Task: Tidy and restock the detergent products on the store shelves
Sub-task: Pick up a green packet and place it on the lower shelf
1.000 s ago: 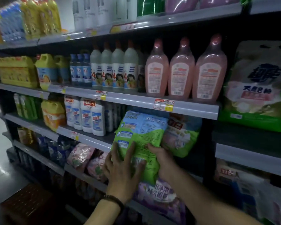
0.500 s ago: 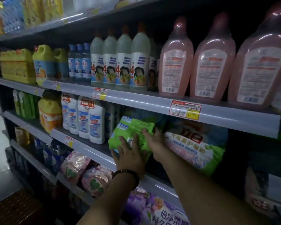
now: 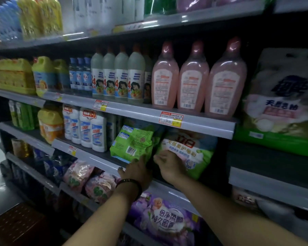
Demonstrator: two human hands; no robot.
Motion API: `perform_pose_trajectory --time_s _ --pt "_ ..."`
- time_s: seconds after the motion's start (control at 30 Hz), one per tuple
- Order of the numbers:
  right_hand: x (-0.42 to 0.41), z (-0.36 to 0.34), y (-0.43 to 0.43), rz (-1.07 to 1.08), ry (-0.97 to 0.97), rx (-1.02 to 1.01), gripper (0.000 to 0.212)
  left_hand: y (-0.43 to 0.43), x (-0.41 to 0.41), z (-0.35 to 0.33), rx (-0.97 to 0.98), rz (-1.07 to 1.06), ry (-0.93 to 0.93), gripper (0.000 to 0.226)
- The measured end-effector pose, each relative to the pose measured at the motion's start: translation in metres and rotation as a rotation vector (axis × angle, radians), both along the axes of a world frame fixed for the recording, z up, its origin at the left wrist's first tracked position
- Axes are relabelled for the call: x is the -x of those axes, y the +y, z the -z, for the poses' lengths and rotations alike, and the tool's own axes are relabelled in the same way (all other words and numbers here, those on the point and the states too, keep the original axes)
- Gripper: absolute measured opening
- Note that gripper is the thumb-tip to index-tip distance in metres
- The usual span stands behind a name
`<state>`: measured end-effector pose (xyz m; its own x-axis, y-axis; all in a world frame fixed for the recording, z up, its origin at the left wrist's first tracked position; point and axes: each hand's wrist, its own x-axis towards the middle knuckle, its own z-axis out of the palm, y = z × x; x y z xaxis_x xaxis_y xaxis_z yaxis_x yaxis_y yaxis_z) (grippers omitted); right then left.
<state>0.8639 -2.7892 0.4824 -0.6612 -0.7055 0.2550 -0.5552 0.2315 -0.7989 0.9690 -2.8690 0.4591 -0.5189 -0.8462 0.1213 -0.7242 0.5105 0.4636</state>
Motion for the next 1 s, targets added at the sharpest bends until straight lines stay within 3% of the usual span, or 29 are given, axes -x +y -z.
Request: perform_pose_trajectory --time_s 0.1,0.23,0.47,0.6,0.7,0.9,1.0 --pt "-0.013 -0.006 0.043 -0.026 0.078 -0.045 0.033 0.056 -0.01 -0.015 0.064 0.114 0.051 0.03" --pt "-0.022 -0.008 0.097 -0.074 0.084 -0.088 0.022 0.101 -0.023 -0.018 -0.019 0.303 0.179 0.044" --pt "-0.018 0.033 0.265 -0.021 0.033 -0.064 0.021 0.227 -0.018 0.027 -0.043 0.515 0.192 0.028" --pt "0.006 0.084 0.38 0.146 -0.046 -0.089 0.013 0.315 0.017 0.064 -0.002 0.733 0.044 0.027" --pt "0.033 0.109 0.467 0.318 -0.1 -0.1 0.014 0.382 0.046 0.078 -0.026 0.841 0.043 0.031" --pt "0.078 0.139 0.621 0.738 -0.38 0.054 0.026 0.491 0.105 0.088 -0.062 1.063 -0.006 0.044" --pt "0.086 0.156 0.672 0.809 -0.558 0.127 0.019 0.535 0.129 0.097 -0.059 1.133 -0.016 0.044"
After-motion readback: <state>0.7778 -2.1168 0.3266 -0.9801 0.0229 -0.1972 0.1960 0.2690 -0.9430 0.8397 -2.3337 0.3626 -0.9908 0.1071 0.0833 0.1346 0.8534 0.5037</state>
